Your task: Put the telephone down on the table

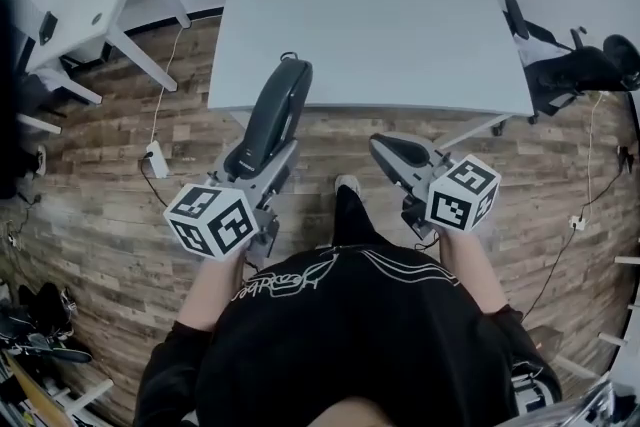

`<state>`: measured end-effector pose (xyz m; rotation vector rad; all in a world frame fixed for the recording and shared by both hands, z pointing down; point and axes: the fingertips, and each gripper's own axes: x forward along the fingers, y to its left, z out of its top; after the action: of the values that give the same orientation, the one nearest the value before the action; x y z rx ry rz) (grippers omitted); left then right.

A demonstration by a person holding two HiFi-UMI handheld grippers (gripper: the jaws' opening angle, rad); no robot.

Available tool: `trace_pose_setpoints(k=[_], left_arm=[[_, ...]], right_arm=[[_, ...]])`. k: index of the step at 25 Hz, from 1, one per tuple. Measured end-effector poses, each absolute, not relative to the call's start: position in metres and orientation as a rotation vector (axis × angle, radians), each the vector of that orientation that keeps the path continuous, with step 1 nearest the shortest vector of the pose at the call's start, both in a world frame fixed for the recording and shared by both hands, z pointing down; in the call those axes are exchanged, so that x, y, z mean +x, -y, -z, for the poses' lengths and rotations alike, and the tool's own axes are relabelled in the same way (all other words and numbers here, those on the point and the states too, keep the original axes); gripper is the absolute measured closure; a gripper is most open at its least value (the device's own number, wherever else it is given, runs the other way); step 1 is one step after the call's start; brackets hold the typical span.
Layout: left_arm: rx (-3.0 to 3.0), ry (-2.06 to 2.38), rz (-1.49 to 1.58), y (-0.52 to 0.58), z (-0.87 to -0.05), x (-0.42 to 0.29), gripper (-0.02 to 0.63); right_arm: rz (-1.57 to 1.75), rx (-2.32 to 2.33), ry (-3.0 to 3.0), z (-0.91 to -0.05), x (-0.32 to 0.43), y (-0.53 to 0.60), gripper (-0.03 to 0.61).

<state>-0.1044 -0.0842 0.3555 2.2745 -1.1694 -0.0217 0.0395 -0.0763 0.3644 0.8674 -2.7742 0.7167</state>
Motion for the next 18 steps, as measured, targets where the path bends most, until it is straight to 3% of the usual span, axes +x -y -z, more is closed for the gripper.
trace_pose_setpoints(k=[18], left_arm=[[2.121,1.296,-0.060,0.281,-0.385,-0.089,0.336]], right_arm=[[-0.779,0.741,2.757,-0.371,0.065,0.279,0.538]])
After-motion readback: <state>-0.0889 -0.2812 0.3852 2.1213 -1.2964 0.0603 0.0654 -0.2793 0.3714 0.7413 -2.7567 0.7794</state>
